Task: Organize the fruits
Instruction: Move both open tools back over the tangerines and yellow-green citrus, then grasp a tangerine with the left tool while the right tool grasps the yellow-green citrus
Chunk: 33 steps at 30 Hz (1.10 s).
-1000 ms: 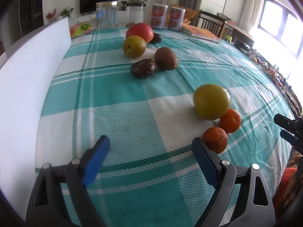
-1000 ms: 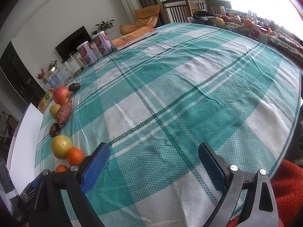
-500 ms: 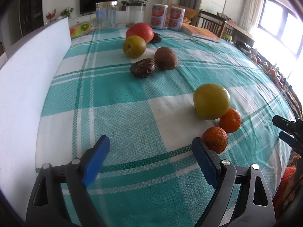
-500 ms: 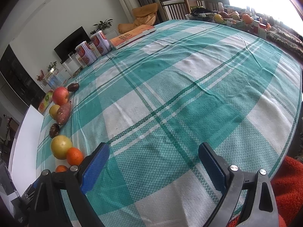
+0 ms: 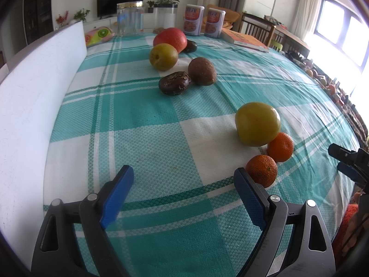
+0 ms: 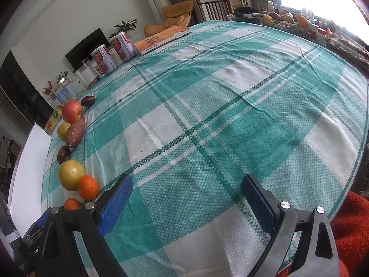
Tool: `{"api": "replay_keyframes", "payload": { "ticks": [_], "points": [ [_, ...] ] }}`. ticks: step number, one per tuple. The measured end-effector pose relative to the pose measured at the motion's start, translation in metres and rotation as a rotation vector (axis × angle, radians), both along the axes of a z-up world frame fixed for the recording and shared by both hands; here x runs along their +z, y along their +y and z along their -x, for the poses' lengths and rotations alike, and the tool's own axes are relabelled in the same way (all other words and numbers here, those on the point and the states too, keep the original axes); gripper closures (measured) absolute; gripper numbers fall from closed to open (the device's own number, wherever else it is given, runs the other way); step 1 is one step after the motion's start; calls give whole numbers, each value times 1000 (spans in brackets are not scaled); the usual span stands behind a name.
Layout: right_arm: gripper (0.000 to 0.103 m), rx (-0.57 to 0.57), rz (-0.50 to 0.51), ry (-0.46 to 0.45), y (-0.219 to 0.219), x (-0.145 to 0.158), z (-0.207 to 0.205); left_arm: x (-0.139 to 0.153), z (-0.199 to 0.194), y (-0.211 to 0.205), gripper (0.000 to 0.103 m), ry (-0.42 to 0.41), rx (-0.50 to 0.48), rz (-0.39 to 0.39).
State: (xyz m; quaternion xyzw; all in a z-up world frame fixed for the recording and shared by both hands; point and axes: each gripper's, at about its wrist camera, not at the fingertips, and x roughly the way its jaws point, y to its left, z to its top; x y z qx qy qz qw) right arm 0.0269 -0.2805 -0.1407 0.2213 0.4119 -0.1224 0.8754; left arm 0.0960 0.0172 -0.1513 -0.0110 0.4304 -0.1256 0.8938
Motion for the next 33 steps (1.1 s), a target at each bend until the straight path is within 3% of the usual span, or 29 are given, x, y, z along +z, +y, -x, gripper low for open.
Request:
{"api": "replay_keyframes", "payload": {
  "ticks": [14,20,25,33],
  "points": [
    [8,-3,-19,-9,-1,-1,1,0,0,1,13,0,0,9],
    [8,-6,-34,-16,-3,-1,3,4,5,26,13,5,23,177],
    [8,-7,-32,-14,-3,-1,3,9,14,8,15,11,-86,118],
    [8,-7,-44,-25,-5,0,5,19,18,-52,15,-72,-234,-25]
  ]
}}
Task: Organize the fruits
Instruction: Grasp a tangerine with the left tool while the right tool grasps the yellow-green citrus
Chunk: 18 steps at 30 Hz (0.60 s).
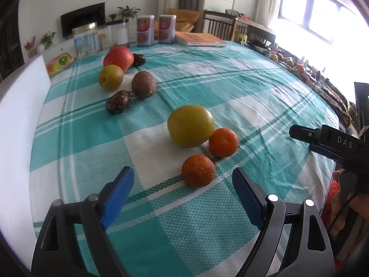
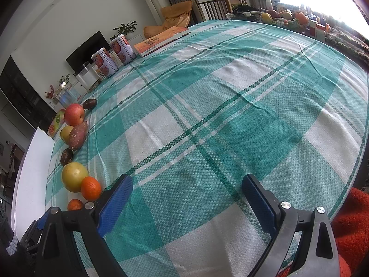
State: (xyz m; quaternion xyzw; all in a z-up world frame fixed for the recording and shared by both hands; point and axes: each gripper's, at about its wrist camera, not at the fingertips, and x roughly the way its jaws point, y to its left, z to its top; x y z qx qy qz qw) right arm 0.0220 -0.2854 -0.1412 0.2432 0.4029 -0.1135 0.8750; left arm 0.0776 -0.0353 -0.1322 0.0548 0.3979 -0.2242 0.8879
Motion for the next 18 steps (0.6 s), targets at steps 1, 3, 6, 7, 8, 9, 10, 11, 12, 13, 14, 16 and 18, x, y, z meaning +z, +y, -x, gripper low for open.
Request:
{"api": "replay_keyframes", "payload": {
  "ticks": [1,3,6,7,8,9,10,11,12,13,14,16,18],
  "points": [
    [8,0,-10,-10,-1,1,1,-1,0,-6,19,-17,-10,-19],
    [8,5,-37,-45,-3,4,4,-3,-2,-14,41,-30,-22,-50],
    [8,54,-65,-139,-1,16,9,-10,-8,-13,71,17,-25,-18],
    [8,94,-60,-165,3,23,6,-10,-7,-9,72,19,-12,2],
    [8,156,-52,-176,10,29,-2,-9,-5,-5,72,26,6,15],
    [8,247,-48,-165,21,34,-16,-8,-3,1,73,36,27,32],
    [8,341,-47,-138,33,38,-32,-5,-1,8,73,49,46,56],
    [8,448,-41,-88,51,39,-51,-1,3,16,73,61,64,79],
    [8,539,-24,-39,68,39,-68,4,7,24,73,71,81,92],
    [8,607,-1,-16,84,39,-80,10,11,32,73,79,95,102],
    [8,669,21,3,99,38,-90,17,16,39,73,83,103,113],
    [12,749,62,73,126,30,-110,35,25,56,73,78,120,126],
    [20,795,96,140,144,19,-125,54,34,76,73,59,143,144]
  ]
}}
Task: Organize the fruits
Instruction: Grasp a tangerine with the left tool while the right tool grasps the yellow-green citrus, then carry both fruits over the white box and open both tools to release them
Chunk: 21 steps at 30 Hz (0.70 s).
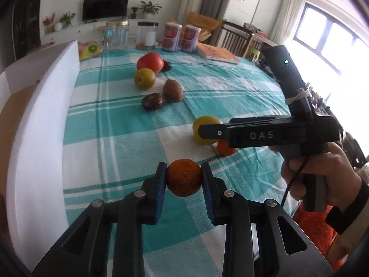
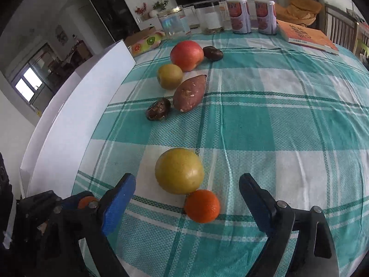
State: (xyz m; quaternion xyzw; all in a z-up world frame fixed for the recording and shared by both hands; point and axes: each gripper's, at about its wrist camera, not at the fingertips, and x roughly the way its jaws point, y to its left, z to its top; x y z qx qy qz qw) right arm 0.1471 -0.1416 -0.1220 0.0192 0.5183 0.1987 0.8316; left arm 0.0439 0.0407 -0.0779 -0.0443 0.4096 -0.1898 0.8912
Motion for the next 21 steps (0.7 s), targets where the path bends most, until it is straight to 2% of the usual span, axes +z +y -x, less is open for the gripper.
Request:
{"api": "replay_keyframes", "payload": {
  "ticks": [1,2,6,8,10,14,17,19,21],
  "points": [
    [41,11,26,18,5,-4,-5,9,3,11,73,-9,17,5],
    [51,23,22,37,8,-7,-8,18,5,22,73,-18,33,9],
    [51,-31,26,34,7,6,-11,42,6,71,73,-39,121,-8],
    [51,-54,-54,17,13,26,-5,46,2,102,73,-38,188,-39],
    [51,-8,-139,-23,39,55,6,45,-4,136,73,-32,270,-81],
    [51,150,-297,-41,127,91,29,29,-9,204,73,23,439,-139],
    [51,273,-347,-6,200,89,45,17,-4,240,73,62,544,-166],
    [51,328,-326,29,240,77,51,9,1,257,72,91,602,-166],
    [51,363,-263,28,273,63,58,3,7,269,71,112,657,-162]
  ]
}}
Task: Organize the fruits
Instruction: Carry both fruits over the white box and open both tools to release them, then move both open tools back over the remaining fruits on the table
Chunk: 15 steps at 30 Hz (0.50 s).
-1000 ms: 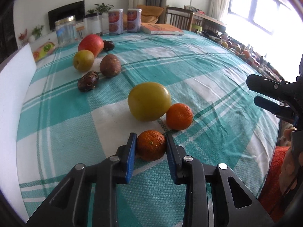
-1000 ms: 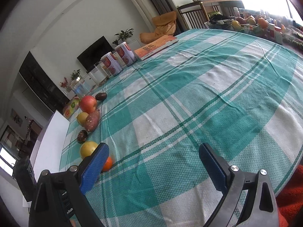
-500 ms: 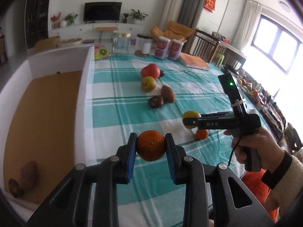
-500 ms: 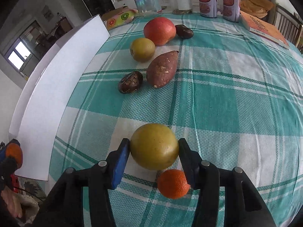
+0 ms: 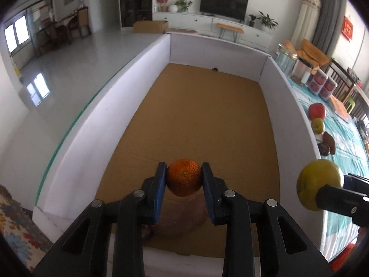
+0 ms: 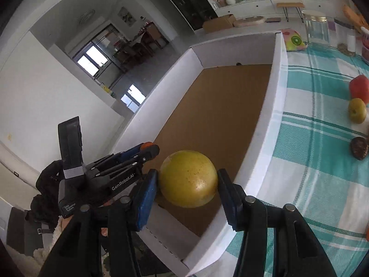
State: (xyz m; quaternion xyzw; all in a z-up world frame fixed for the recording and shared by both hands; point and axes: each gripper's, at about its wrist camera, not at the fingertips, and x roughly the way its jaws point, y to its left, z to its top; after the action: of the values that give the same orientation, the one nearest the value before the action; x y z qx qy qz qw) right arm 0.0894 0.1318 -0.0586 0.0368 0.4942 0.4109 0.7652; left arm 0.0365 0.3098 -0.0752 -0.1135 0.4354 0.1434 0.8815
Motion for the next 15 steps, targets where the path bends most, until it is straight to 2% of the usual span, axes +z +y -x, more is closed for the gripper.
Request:
{"api": "replay_keyframes", "payload": {
  "ticks": [2,4,6,8,10,11,15],
  "points": [
    [51,30,50,-23,21,-11,6,-3,8,6,61,5,55,-9],
    [51,47,88,-47,30,-18,12,-3,16,8,26,-10,86,-14],
    [48,29,90,-80,23,-17,16,2,22,7,24,-39,103,-30],
    [30,-16,56,-105,2,-8,16,8,22,3,24,-60,104,-47],
    [25,-71,-1,-131,-29,2,16,15,22,-9,24,-96,95,-55],
    [19,-123,-4,-153,-48,7,16,19,21,-17,24,-113,84,-56],
    [11,-349,-6,-254,-135,13,22,33,7,-62,24,-185,-51,-15]
  ]
}}
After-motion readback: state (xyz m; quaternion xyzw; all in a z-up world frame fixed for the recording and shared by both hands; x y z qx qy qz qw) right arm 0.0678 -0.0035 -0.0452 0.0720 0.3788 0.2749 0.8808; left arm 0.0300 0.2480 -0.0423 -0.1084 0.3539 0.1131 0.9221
